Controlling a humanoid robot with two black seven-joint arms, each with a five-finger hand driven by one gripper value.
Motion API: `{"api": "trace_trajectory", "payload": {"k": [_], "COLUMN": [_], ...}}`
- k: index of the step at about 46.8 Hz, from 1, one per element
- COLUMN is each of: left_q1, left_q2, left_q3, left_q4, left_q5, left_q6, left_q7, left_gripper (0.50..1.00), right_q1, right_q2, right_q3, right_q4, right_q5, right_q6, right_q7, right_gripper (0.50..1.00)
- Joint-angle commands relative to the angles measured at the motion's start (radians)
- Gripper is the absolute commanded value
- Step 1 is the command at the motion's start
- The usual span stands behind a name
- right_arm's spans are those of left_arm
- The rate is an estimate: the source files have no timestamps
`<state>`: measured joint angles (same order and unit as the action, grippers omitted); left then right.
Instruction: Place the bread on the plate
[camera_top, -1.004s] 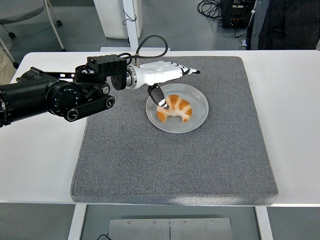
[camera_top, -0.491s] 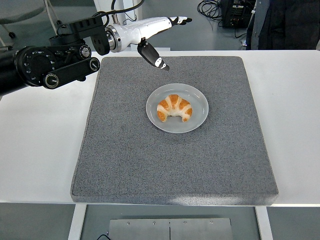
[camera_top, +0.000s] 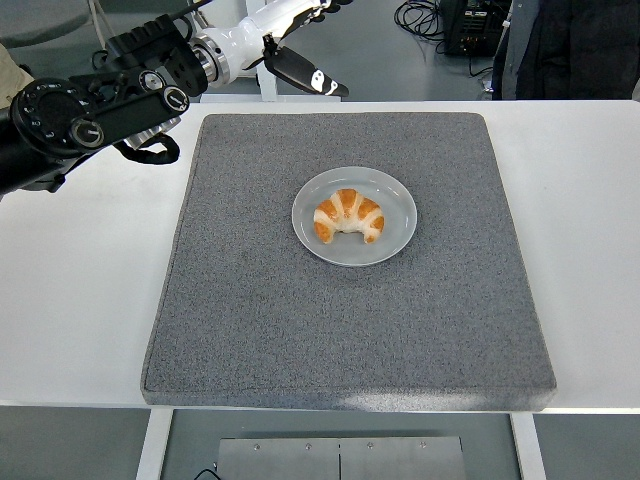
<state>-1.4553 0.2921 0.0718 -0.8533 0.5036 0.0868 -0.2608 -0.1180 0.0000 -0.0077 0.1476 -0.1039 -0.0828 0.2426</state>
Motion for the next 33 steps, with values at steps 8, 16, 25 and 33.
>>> {"api": "trace_trajectory", "payload": {"k": [8, 16, 25, 33], "left_q1": [0.098, 0.171, 0.214, 0.216], "left_q2": [-0.054, -0.080, -0.191, -0.246], "left_q3": [-0.102, -0.219, -0.395, -0.415], "left_q4": [0.158, 0.224, 0.460, 0.563], "left_q5": [-0.094, -0.099, -0.192, -0.286], "left_q6": [-0.019, -0.044, -0.188, -0.251], "left_q7": [-0.008, -0.040, -0.038, -0.034], "left_gripper": [0.992, 0.992, 0.992, 0.992], "right_q1": [0.000, 0.000, 0.000, 0.000], "right_q2": [0.000, 0.000, 0.000, 0.000], "right_q3": [0.000, 0.000, 0.000, 0.000], "right_q4": [0.000, 0.000, 0.001, 0.001], "right_q5": [0.000, 0.000, 0.000, 0.000], "right_q6": [0.000, 0.000, 0.000, 0.000], "right_q7": [0.000, 0.000, 0.001, 0.000], "right_gripper": [1.000, 1.000, 1.000, 1.000]}}
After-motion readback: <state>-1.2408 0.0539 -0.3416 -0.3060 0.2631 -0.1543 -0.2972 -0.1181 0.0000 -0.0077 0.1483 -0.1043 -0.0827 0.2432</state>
